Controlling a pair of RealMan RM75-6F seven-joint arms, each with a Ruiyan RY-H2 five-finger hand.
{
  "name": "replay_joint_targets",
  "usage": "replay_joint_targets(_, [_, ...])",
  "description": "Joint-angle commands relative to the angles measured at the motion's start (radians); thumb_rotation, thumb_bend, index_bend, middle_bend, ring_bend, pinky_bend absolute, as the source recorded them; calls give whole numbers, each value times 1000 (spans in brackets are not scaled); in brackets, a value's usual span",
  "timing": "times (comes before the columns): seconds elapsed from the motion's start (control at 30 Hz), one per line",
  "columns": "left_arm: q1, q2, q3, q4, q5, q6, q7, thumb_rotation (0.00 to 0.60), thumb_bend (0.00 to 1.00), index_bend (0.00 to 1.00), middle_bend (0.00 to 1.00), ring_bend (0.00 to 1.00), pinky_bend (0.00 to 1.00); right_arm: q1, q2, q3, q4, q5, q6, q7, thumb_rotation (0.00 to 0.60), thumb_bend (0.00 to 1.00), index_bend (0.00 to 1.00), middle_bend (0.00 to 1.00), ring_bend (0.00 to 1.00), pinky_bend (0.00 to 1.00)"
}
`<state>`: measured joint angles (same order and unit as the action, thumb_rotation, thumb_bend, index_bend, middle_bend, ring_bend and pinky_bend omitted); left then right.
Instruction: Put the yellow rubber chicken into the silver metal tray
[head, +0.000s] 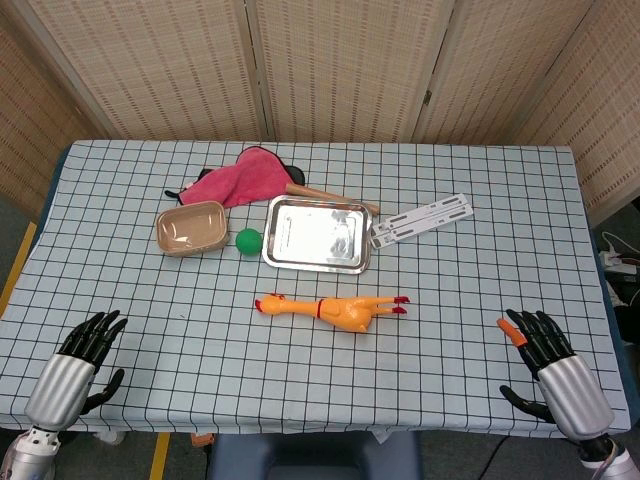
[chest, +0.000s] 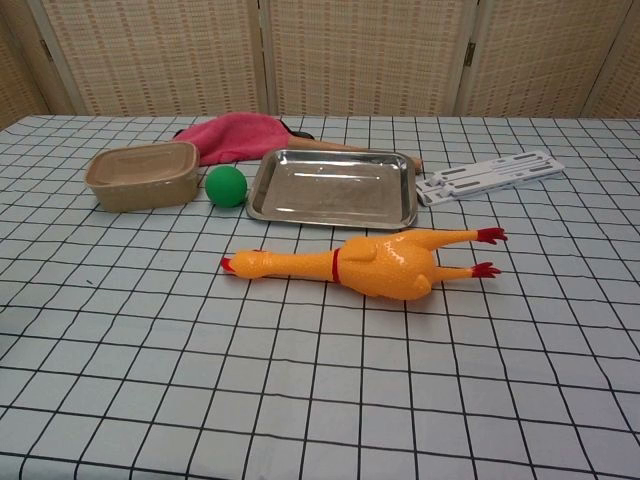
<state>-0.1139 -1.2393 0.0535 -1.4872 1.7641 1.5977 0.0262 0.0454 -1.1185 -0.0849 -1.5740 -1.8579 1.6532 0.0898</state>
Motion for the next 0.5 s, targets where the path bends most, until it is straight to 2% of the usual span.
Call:
replay_joint_targets(0.03, [-3, -5, 2, 7, 13, 5, -5, 600, 407, 0, 0, 0, 141, 1, 1, 0, -1, 1, -2, 2, 600, 133, 0, 0, 0, 0])
replay_joint_targets(0.23, [-30, -23, 35, 0, 60, -35, -56, 600, 405, 0, 1, 4, 159, -2, 4, 3, -7, -3, 14, 16, 600, 133, 0, 0, 0, 0])
replay_joint_targets(0.37, [-68, -109, 22, 32, 110, -37, -85, 600, 390, 52, 122, 135, 327, 2, -1, 2, -4, -2, 3, 10, 600, 132, 0, 0, 0, 0])
replay_joint_targets(0.5, [-123, -148, 20, -2, 96, -164, -9, 600, 379, 78, 156, 158, 342, 10, -8, 0, -4, -2, -18, 1, 600, 133, 0, 0, 0, 0])
